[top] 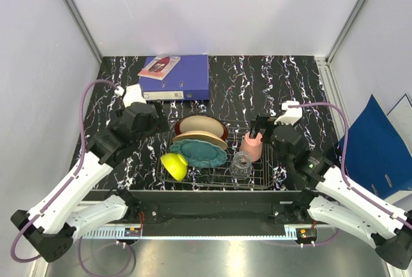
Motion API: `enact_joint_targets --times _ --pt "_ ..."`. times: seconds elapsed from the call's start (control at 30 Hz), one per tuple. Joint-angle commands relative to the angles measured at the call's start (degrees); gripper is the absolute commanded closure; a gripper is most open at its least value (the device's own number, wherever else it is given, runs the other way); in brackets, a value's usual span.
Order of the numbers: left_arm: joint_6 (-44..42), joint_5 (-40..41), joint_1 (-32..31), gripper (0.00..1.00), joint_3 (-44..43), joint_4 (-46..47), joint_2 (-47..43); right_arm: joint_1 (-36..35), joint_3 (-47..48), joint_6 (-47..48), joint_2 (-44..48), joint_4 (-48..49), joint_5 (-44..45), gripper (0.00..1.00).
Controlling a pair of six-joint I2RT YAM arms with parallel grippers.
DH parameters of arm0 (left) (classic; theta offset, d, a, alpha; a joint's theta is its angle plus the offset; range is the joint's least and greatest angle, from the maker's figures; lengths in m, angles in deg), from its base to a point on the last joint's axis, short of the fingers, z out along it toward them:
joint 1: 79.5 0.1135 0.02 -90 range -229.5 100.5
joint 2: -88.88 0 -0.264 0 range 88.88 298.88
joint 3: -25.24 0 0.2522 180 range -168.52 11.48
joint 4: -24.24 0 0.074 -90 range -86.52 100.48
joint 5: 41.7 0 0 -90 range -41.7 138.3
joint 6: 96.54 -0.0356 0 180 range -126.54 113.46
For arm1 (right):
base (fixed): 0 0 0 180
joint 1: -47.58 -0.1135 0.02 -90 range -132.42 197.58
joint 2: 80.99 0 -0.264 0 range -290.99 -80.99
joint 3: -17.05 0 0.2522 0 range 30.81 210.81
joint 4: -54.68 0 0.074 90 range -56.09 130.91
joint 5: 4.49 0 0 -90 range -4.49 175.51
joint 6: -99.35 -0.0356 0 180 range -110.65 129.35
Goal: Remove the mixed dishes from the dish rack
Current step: Pick up the bowl from the dish rack.
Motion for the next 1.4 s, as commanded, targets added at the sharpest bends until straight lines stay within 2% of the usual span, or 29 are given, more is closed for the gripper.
enact_joint_targets --times 0.0,0.2,0.33,0.43,0.57,0.77,0.8,0.87,0.93,1.0,1.17,1.37 --pt "2.17 -2.92 -0.34 0.03 2.50 3.25 -3.81 -0.28 -1.85 -1.37 3.37 5.06 2.47 0.00" --pt "7.96 -2.84 -2.79 0.05 5.66 3.18 -9.79 -0.19 -3.08 2.14 8.03 7.52 -5.53 0.00" --pt "15.78 -3.19 -6.39 0.15 8.47 2.56 -13.04 -0.19 -3.79 2.41 9.53 7.88 -3.86 0.00" --pt "21.94 -0.84 -11.57 0.16 11.02 1.94 -14.10 -0.28 -4.14 2.33 9.71 7.79 -3.77 0.00" --pt "27.13 4.97 -22.62 0.16 13.23 1.51 -12.97 -0.19 -4.58 1.62 9.53 7.35 -4.21 0.00" --pt "39.86 15.87 -34.85 0.17 9.45 -9.02 -10.15 -0.19 -4.84 0.92 10.41 5.77 -4.12 0.00" --pt "44.93 16.84 -35.75 0.18 9.27 -12.96 -10.24 -0.19 -5.10 0.92 10.76 5.77 -3.95 0.00" --pt "49.79 18.60 -37.50 0.20 9.10 -16.41 -11.02 -0.28 -5.54 0.57 11.64 5.59 -3.86 0.00" --pt "57.96 18.87 -38.04 0.30 9.53 -21.60 -11.81 -0.28 -5.90 0.22 12.08 5.68 -3.95 0.00" --pt "65.24 18.95 -38.57 0.31 10.67 -25.63 -13.22 -0.10 -6.25 0.04 12.08 5.68 -4.12 0.00" --pt "72.13 19.13 -39.36 0.31 14.54 -26.71 -17.44 -0.28 -6.69 -0.49 12.08 5.50 -5.09 0.00" --pt "71.53 17.02 -39.89 0.33 17.97 -20.58 -18.23 -0.28 -7.04 -0.75 12.34 5.33 -4.74 0.00"
